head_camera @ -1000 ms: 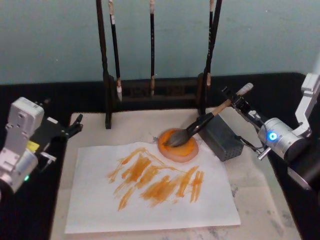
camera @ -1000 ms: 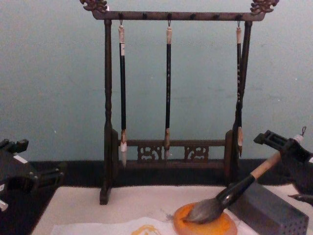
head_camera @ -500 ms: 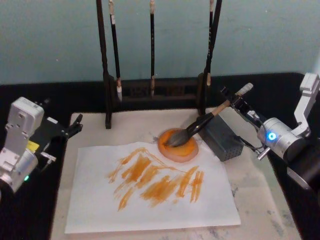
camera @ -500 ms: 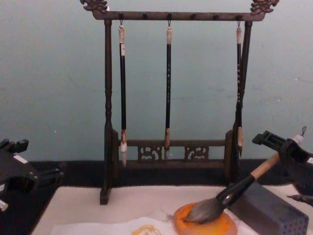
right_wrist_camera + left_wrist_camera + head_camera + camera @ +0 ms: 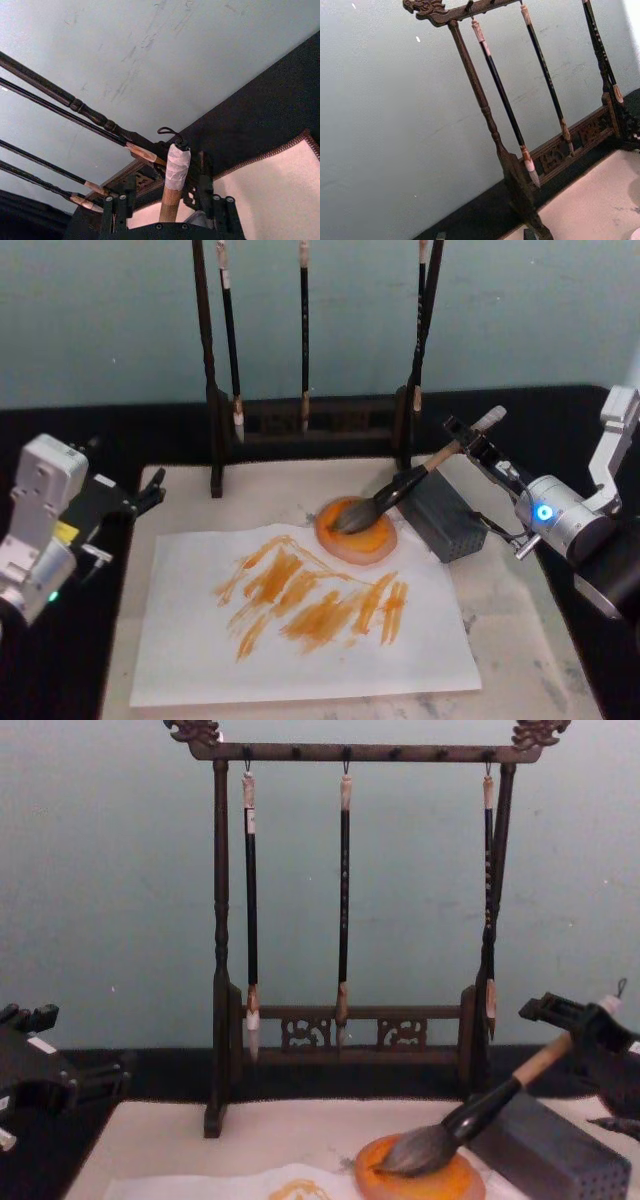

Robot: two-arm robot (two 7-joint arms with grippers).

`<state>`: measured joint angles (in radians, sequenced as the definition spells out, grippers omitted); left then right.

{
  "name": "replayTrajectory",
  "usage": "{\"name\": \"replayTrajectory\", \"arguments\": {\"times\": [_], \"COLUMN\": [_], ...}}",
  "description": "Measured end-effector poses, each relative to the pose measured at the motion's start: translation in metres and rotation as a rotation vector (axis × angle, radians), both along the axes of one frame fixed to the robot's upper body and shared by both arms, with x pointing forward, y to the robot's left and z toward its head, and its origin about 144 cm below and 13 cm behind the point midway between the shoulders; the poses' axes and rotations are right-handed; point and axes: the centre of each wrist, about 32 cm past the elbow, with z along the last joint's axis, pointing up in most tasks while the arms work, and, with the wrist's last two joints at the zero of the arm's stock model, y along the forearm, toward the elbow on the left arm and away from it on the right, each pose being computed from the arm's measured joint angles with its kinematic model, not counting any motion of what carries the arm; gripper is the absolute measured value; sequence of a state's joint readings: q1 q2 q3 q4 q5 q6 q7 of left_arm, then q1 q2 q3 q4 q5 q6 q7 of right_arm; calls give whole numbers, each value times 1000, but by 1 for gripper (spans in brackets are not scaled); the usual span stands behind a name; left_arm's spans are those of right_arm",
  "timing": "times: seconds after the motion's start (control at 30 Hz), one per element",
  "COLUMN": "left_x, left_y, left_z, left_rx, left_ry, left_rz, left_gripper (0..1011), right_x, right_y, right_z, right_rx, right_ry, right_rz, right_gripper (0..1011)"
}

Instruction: Pick up the brush from the inkstone, write on the paper, then place the brush back to its original position.

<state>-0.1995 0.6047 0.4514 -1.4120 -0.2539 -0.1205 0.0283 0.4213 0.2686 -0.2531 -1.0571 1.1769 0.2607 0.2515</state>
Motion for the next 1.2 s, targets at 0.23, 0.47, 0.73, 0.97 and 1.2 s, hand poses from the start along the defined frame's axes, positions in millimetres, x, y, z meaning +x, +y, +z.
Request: {"name": "replayTrajectory", "arguments": {"times": [0.23, 0.47, 0.73, 0.97, 1.2], "left_x": [0, 0, 0, 0, 0], "left_y": [0, 0, 0, 0, 0], "left_z": [0, 0, 0, 0, 0], "left_rx": [0, 0, 0, 0, 0], "left_ry": [0, 0, 0, 0, 0], "left_rz": [0, 0, 0, 0, 0], "left_gripper": [1001, 1001, 1001, 1001, 1001], "right_x": [0, 0, 0, 0, 0], "right_y": [0, 0, 0, 0, 0], "right_z": [0, 0, 0, 0, 1], "right_rx": [0, 0, 0, 0, -3], "right_ry": [0, 1, 1, 1, -7], "right_rz": [0, -1, 0, 0, 1], "right_gripper": [619, 362, 163, 163, 163]}}
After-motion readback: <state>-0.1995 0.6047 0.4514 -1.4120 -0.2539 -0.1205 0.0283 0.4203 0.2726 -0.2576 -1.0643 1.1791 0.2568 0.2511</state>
